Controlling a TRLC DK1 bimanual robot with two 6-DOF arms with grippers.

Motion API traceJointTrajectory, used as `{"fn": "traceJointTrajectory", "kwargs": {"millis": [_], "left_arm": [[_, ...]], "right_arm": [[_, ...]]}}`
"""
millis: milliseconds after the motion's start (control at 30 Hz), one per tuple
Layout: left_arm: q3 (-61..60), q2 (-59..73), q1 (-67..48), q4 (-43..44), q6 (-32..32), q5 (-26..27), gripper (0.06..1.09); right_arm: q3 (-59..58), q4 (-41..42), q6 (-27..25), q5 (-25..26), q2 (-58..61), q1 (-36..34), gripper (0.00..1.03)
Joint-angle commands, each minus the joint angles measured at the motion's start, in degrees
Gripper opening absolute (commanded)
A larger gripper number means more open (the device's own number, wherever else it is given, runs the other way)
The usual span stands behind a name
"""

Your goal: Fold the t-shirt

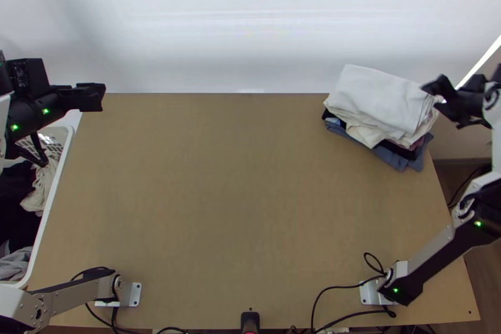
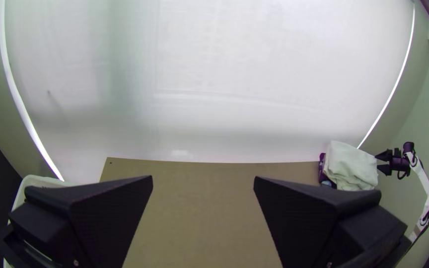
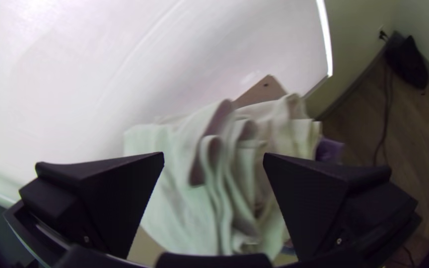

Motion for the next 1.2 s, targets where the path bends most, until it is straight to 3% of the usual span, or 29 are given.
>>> {"fn": "traceJointTrajectory", "kwargs": {"millis": [0, 100, 200, 333, 600, 733, 933, 1167], "left_arm": [[1.51, -0.36, 0.73, -0.38, 0.76, -0.24, 1.05], [1.60, -0.45, 1.60, -0.38, 0.76, -0.15, 1.05], [1.78, -0.36, 1.69, 0.06, 0.76, -0.15, 1.05], [3.01, 0.08, 1.69, 0.41, 0.41, -0.15, 1.05], [5.03, -0.36, 3.19, 0.85, -0.03, -0.15, 1.05], [5.29, -0.54, 4.77, 0.76, -0.03, -0.15, 1.05], [5.38, -1.24, 6.79, 0.94, -0.03, -0.15, 1.05], [3.53, -3.61, 10.22, 2.61, 0.06, -0.15, 1.05]], "right_arm": [[-2.58, 2.99, -5.67, 9.90, -7.14, -1.24, 0.99], [-6.71, 13.80, -7.69, 18.51, -12.85, 0.08, 0.99], [-11.90, 26.98, -11.56, 23.88, -18.21, 4.92, 0.99], [-17.52, 37.00, -19.12, 29.76, -20.85, 13.70, 0.99], [-24.03, 40.78, -19.20, 32.67, -11.97, 18.36, 0.99], [-30.09, 54.76, -21.49, 34.86, -5.73, 17.04, 0.99], [-30.09, 63.55, -22.98, 38.47, 3.41, 11.86, 0.99], [-29.57, 61.97, -22.98, 38.91, -9.95, 11.24, 0.99]]}}
